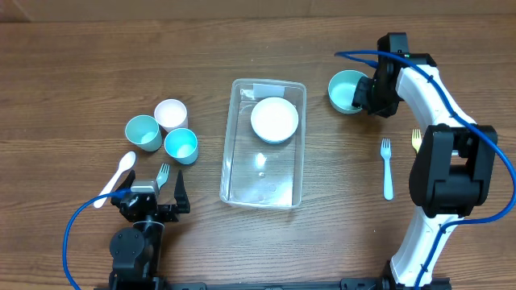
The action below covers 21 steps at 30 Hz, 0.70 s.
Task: Pack container
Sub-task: 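Release the pink bowl and move the right gripper to the far teal bowl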
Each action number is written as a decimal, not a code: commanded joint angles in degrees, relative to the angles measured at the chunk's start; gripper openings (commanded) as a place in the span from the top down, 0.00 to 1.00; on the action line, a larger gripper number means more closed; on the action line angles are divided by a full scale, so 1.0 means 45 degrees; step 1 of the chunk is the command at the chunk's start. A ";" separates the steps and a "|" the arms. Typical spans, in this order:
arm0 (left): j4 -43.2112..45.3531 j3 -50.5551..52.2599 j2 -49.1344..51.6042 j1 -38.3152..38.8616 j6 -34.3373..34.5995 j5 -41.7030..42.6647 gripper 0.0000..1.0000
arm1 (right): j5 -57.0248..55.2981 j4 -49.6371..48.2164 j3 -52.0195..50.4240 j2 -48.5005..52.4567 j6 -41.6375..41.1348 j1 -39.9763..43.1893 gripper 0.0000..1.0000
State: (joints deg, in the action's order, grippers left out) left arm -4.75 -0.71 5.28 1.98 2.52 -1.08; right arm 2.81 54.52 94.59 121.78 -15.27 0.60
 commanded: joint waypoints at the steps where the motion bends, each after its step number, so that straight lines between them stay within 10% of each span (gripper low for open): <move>1: 0.0024 0.0068 -0.0015 -0.0102 -0.0282 0.0117 0.00 | 0.0107 -0.0063 0.0063 -0.0146 -0.0005 -0.0044 0.63; 13: 0.0024 0.0068 -0.0015 -0.0102 -0.0282 0.0117 0.00 | 0.0063 0.0049 0.0063 -0.0146 0.0000 -0.0044 0.96; 21: 0.0024 0.0068 -0.0015 -0.0102 -0.0282 0.0117 0.00 | 0.0068 0.0092 0.0063 -0.0146 0.0000 -0.0044 0.96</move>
State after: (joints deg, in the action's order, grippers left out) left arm -4.75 -0.71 5.28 1.98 2.52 -1.06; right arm 3.09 54.87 94.59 121.78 -15.22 0.60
